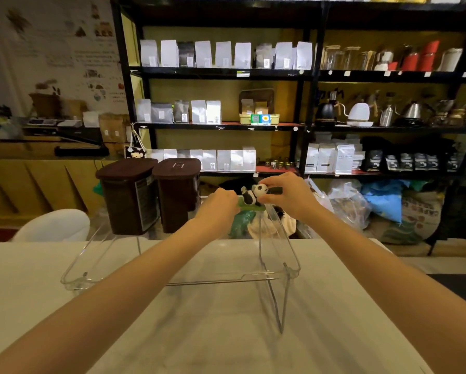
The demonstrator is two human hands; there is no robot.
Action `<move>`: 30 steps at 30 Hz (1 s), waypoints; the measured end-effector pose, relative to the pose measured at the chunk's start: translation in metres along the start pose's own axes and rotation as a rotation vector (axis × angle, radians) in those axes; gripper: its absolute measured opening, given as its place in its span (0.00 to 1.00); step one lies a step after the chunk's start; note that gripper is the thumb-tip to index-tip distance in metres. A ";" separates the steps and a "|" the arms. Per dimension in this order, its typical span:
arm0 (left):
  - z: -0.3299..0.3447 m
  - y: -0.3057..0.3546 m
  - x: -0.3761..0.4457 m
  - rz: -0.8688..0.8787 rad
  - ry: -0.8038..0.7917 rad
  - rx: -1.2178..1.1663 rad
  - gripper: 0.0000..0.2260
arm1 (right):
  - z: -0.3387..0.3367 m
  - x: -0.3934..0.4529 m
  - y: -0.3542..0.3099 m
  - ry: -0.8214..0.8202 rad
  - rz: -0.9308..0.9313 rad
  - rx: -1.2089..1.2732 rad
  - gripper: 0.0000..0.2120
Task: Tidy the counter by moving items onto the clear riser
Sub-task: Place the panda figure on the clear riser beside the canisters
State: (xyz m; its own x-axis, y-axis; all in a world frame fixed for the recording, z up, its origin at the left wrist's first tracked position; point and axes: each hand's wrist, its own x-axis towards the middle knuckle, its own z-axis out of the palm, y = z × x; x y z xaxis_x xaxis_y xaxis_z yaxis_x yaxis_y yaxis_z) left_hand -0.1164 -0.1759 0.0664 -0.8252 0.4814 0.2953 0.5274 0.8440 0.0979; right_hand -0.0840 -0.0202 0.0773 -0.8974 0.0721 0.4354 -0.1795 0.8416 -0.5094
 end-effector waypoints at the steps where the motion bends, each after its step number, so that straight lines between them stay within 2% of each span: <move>1: 0.001 0.001 0.000 0.007 -0.011 0.004 0.11 | 0.001 0.001 0.002 0.002 0.002 0.004 0.16; 6: 0.005 0.006 -0.007 0.028 -0.057 -0.043 0.13 | 0.003 0.000 0.007 0.004 0.022 -0.019 0.16; 11: 0.003 0.011 -0.005 -0.035 -0.111 -0.121 0.14 | 0.003 -0.003 0.009 -0.004 0.031 -0.013 0.16; 19: 0.004 0.005 -0.005 -0.047 -0.127 -0.166 0.15 | 0.004 -0.003 0.001 -0.020 0.131 0.065 0.19; 26: -0.002 0.003 -0.010 0.029 -0.193 -0.048 0.16 | -0.004 -0.013 -0.008 -0.175 0.131 -0.110 0.23; 30: -0.010 0.005 -0.018 0.057 -0.208 -0.005 0.17 | -0.014 -0.036 -0.015 -0.132 0.080 -0.201 0.21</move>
State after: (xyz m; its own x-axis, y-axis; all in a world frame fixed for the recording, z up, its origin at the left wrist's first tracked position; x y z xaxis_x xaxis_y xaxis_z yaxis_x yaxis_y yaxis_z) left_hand -0.0968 -0.1830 0.0709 -0.8177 0.5672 0.0981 0.5749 0.8130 0.0917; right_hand -0.0434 -0.0278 0.0796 -0.9528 0.0835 0.2918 -0.0335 0.9266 -0.3746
